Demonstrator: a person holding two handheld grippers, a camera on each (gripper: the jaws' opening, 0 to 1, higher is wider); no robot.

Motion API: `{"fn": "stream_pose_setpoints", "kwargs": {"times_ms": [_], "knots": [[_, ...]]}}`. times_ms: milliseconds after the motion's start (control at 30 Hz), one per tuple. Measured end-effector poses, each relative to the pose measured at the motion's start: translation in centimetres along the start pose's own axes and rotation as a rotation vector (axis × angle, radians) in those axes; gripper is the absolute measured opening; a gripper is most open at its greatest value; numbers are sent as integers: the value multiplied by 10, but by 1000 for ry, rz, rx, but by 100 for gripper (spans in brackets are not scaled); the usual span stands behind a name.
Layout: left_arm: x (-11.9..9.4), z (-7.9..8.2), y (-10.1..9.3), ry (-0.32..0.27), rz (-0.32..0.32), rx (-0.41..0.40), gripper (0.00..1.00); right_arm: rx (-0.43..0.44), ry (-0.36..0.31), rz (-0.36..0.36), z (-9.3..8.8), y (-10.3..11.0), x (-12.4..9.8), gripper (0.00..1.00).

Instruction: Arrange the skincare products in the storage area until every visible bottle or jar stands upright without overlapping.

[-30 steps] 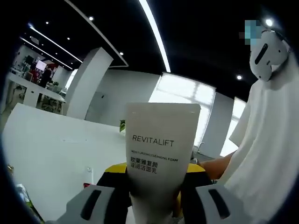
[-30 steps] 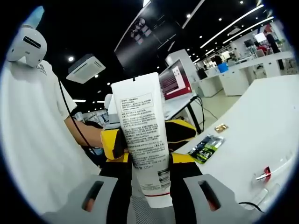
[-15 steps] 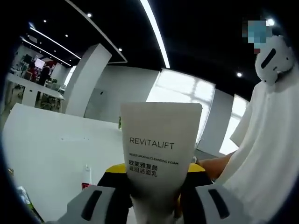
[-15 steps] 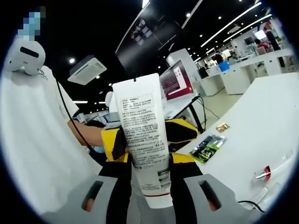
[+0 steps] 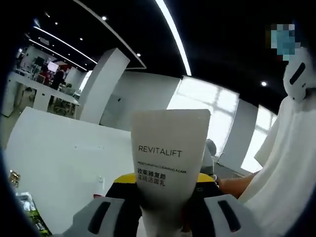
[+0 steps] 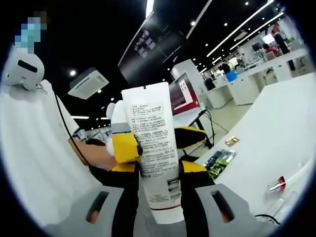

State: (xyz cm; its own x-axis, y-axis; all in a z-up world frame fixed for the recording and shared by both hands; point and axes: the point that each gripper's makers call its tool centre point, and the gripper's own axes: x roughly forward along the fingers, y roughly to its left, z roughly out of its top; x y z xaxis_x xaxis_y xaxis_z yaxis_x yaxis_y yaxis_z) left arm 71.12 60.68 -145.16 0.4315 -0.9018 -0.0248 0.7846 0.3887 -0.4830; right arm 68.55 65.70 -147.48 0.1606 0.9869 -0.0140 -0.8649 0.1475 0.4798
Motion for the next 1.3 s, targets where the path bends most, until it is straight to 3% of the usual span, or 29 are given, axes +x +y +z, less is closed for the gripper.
{"fn": "stream_pose_setpoints", "kwargs": {"times_ms": [133,267,367,433,533,667,867,1000,1133,1300], "knots": [[0,4,10,8,75,3,36,-102,2,-75,7,-6,3,29],[1,10,21,-4,159,0,35,-206,68,-156,4,-11,9,31],[1,16,27,-20,223,-4,35,-228,85,-216,6,-15,12,33],[2,25,30,-43,264,-6,36,-225,92,-292,7,-22,13,33],[2,36,30,-80,294,-17,36,-270,112,-352,8,-24,15,33],[4,44,30,-110,323,-26,36,-357,124,-488,15,-33,12,28],[3,46,26,-127,315,-12,37,-345,124,-480,17,-30,10,24],[3,40,22,-100,296,-7,38,-346,150,-448,14,-29,5,23],[3,40,14,-95,238,-4,39,-330,151,-400,14,-25,0,22],[1,41,-1,-72,117,23,40,-315,146,-298,18,-15,-5,22]]}}
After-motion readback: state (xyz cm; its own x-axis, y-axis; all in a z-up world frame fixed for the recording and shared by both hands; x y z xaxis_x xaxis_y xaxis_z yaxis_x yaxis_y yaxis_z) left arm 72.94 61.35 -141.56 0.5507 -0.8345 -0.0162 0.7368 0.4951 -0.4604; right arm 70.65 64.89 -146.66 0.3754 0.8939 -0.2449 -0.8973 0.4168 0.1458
